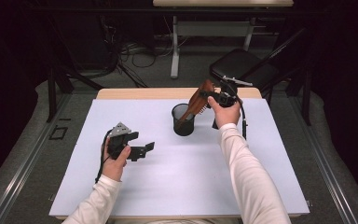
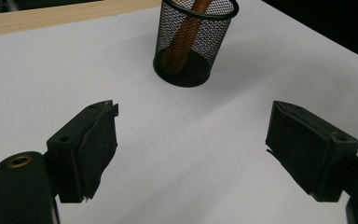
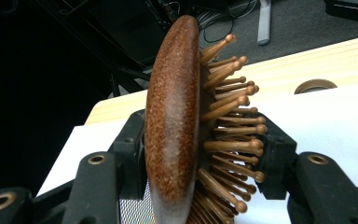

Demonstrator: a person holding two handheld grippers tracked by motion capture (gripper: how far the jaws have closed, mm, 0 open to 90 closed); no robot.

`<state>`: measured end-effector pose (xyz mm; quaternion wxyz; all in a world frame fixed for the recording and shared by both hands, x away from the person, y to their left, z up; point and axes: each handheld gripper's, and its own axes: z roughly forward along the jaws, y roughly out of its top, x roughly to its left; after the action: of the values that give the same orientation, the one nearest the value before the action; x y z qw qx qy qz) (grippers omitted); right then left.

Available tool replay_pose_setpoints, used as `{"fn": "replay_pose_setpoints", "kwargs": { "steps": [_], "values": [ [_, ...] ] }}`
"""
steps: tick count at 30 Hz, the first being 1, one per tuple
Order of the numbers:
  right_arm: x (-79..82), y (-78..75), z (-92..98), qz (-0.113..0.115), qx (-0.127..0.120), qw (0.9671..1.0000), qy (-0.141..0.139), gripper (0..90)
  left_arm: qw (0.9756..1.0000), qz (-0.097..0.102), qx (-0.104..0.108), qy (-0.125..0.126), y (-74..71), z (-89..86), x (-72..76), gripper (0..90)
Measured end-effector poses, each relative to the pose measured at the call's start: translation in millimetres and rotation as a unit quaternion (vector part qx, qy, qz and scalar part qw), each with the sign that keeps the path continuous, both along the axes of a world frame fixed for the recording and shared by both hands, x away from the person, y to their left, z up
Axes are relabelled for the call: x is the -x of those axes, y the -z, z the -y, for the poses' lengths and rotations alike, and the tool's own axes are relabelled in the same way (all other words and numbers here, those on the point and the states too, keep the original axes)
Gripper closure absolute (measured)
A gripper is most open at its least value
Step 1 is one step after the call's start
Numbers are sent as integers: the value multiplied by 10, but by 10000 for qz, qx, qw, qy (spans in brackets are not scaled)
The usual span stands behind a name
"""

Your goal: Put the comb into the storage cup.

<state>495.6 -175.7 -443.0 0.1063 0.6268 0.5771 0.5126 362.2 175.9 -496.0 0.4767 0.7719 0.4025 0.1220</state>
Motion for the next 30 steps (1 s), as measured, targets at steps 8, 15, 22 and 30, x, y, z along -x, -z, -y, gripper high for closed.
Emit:
{"fn": "replay_pose_setpoints", "kwargs": {
  "steps": [8, 15, 22, 30],
  "values": [
    [-1, 4, 10, -13, -11, 10000, -15, 457, 10000, 7, -8, 12, 0, 1, -1, 160],
    [2, 4, 12, 6, 8, 10000, -13, 451, 10000, 0, -4, -1, 1, 0, 0, 160],
    [2, 3, 26, 17, 46, 10000, -19, 445, 10000, 3, -13, 7, 3, 3, -1, 160],
    [4, 1, 29, 60, 130, 9999, -25, 432, 10000, -5, -12, 0, 5, 2, -3, 159]
  ]
}}
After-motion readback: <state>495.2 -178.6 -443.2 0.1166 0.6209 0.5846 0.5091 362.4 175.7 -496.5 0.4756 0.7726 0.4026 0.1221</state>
